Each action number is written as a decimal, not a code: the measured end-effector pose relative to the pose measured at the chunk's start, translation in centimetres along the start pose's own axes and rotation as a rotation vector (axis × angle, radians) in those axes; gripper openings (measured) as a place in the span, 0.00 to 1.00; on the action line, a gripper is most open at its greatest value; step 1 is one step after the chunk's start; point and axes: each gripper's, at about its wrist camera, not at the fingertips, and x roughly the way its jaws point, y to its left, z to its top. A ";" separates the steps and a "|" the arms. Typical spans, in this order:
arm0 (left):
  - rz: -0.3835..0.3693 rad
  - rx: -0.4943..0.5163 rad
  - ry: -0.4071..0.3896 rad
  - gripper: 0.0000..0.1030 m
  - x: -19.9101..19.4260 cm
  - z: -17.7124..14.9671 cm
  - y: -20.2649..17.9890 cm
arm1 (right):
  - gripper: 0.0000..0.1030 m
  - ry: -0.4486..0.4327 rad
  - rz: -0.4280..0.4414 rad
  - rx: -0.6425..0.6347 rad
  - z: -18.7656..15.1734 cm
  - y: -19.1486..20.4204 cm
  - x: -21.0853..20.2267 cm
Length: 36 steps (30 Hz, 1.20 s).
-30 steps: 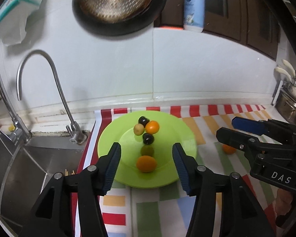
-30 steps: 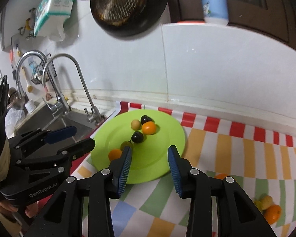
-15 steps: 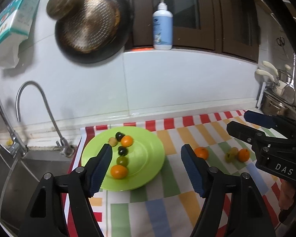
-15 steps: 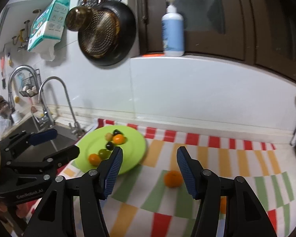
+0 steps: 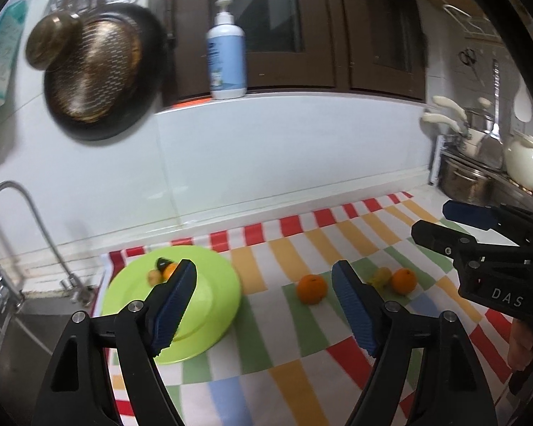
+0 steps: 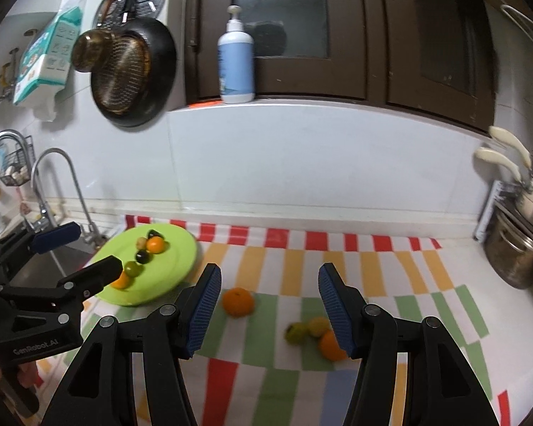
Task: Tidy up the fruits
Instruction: 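Withdraw both grippers from the plate toward the remaining fruits on the cloth, then grasp a yellow-green fruit with the left gripper while the right gripper grasps a large tangerine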
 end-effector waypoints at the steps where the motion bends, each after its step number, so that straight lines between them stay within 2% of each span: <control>1: -0.015 0.009 -0.001 0.76 0.2 0.0 -0.4 | 0.56 0.003 -0.006 0.002 -0.1 -0.3 -0.1; 11: -0.166 0.152 -0.030 0.76 2.6 0.4 -4.6 | 0.56 0.044 -0.068 -0.026 -1.6 -3.1 -0.2; 15: -0.240 0.224 -0.030 0.76 3.7 0.3 -6.1 | 0.56 0.078 -0.072 -0.054 -2.3 -3.9 0.3; 21: -0.307 0.333 -0.015 0.75 5.6 -0.3 -7.8 | 0.56 0.131 -0.062 -0.105 -3.5 -4.6 1.6; 30: -0.375 0.435 0.059 0.65 9.2 -1.5 -9.4 | 0.56 0.209 -0.025 -0.141 -5.3 -5.2 4.5; 36: -0.407 0.452 0.126 0.53 11.9 -2.5 -9.7 | 0.56 0.271 0.008 -0.105 -6.4 -6.2 7.0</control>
